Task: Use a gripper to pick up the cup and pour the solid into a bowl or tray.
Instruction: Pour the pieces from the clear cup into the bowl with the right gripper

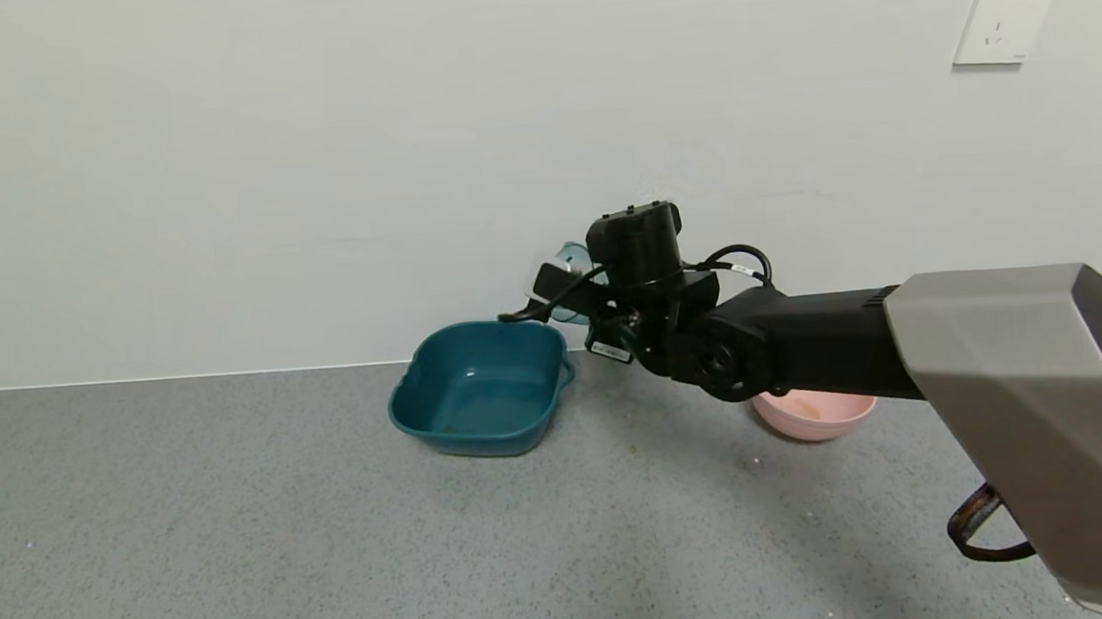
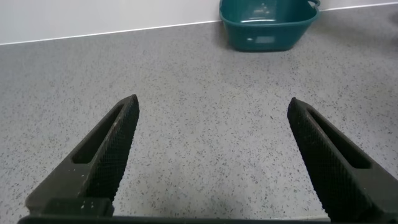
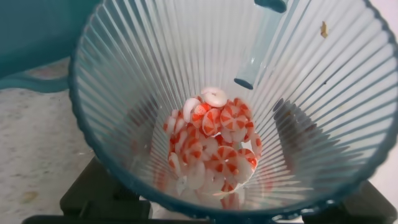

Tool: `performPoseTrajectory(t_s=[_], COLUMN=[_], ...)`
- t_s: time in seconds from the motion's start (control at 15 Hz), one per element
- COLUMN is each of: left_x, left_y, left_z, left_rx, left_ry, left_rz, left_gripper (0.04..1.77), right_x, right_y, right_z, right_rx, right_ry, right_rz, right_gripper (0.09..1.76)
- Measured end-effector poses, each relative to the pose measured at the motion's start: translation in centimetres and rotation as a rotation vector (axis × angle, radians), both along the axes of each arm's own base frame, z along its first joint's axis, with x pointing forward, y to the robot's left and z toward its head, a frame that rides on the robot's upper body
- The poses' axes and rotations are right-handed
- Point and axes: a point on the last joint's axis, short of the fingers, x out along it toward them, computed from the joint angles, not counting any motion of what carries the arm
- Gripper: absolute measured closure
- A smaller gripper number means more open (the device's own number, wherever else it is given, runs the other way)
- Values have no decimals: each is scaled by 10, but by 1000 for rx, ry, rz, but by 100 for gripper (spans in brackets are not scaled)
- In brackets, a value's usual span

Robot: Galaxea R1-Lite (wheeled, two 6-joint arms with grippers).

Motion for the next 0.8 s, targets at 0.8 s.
performPoseTrajectory(t_s=[0.8], left_x=[0], left_y=[0], left_z=[0], left_rx=[0], left_ry=[0], left_rz=[0], left_gripper=[9], right_x=[-4], right_y=[25], right_z=[5], right_rx=[-548], right_ry=[-322], right_rz=[54], right_gripper=[51])
